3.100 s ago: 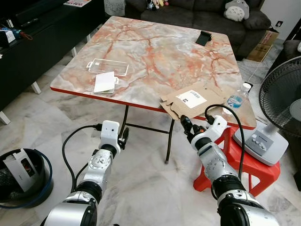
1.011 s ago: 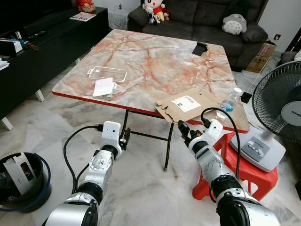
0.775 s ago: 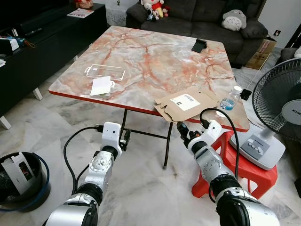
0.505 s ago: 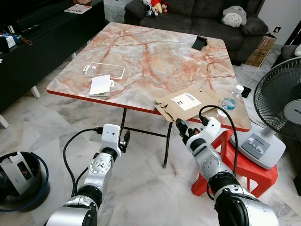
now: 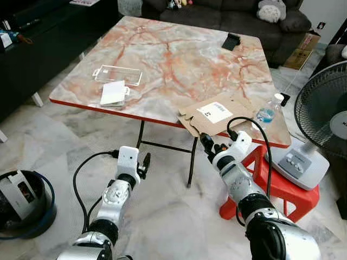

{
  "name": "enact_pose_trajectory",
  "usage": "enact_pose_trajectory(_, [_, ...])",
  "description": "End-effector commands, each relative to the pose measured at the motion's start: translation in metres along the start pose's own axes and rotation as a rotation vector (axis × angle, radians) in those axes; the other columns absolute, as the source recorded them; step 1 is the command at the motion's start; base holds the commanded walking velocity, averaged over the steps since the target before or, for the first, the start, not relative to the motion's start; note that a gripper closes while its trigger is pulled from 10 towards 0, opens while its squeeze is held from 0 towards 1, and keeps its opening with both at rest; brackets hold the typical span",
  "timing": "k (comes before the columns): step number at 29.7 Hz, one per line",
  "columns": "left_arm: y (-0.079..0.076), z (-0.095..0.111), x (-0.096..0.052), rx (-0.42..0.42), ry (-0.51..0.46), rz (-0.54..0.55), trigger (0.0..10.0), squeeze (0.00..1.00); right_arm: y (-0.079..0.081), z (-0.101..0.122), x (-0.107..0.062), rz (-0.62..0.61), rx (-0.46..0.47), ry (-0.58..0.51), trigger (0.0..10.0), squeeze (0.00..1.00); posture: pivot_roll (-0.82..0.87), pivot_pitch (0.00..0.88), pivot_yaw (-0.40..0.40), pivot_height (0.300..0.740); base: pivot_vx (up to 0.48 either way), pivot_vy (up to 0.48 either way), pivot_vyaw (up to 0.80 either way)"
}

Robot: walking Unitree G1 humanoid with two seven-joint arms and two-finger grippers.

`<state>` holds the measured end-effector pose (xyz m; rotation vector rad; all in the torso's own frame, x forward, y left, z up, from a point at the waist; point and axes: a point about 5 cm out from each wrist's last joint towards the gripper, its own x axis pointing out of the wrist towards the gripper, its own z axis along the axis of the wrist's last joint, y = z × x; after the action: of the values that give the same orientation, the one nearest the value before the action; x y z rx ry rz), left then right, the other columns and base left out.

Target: Picking trash to rubbish bin

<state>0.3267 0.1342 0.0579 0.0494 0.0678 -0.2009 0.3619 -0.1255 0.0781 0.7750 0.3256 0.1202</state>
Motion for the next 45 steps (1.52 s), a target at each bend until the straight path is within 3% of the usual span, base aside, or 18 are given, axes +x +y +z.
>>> enact_pose_trajectory(1, [-0.007, -0.003, -0.004, 0.011, -0.012, -0.023, 10.0, 0.00, 0.000, 0.004, 0.001, -0.004, -0.010, -0.003, 10.0, 0.00, 0.03, 0.154, -0.137, 0.740, 0.000, 0.000, 0.00])
enact_pose_trajectory(11, [-0.012, -0.002, -0.009, 0.002, -0.033, -0.023, 10.0, 0.00, 0.008, 0.010, 0.004, 0.011, 0.002, -0.022, 10.0, 0.00, 0.04, 0.185, -0.142, 0.740, 0.000, 0.000, 0.00])
enact_pose_trajectory(18, [-0.013, -0.001, -0.014, -0.006, -0.054, -0.019, 10.0, 0.00, 0.023, 0.026, 0.009, 0.055, 0.052, -0.085, 10.0, 0.00, 0.04, 0.220, -0.141, 0.740, 0.000, 0.000, 0.00])
enact_pose_trajectory(31, [-0.020, -0.004, -0.020, -0.012, -0.044, -0.025, 10.0, 0.00, 0.027, 0.032, 0.011, 0.058, 0.061, -0.101, 10.0, 0.00, 0.04, 0.249, -0.144, 0.740, 0.000, 0.000, 0.00])
enact_pose_trajectory(45, [-0.019, -0.002, -0.021, -0.011, -0.034, -0.024, 10.0, 0.00, 0.051, 0.047, 0.017, 0.126, 0.100, -0.143, 10.0, 0.00, 0.03, 0.259, -0.142, 0.740, 0.000, 0.000, 0.00])
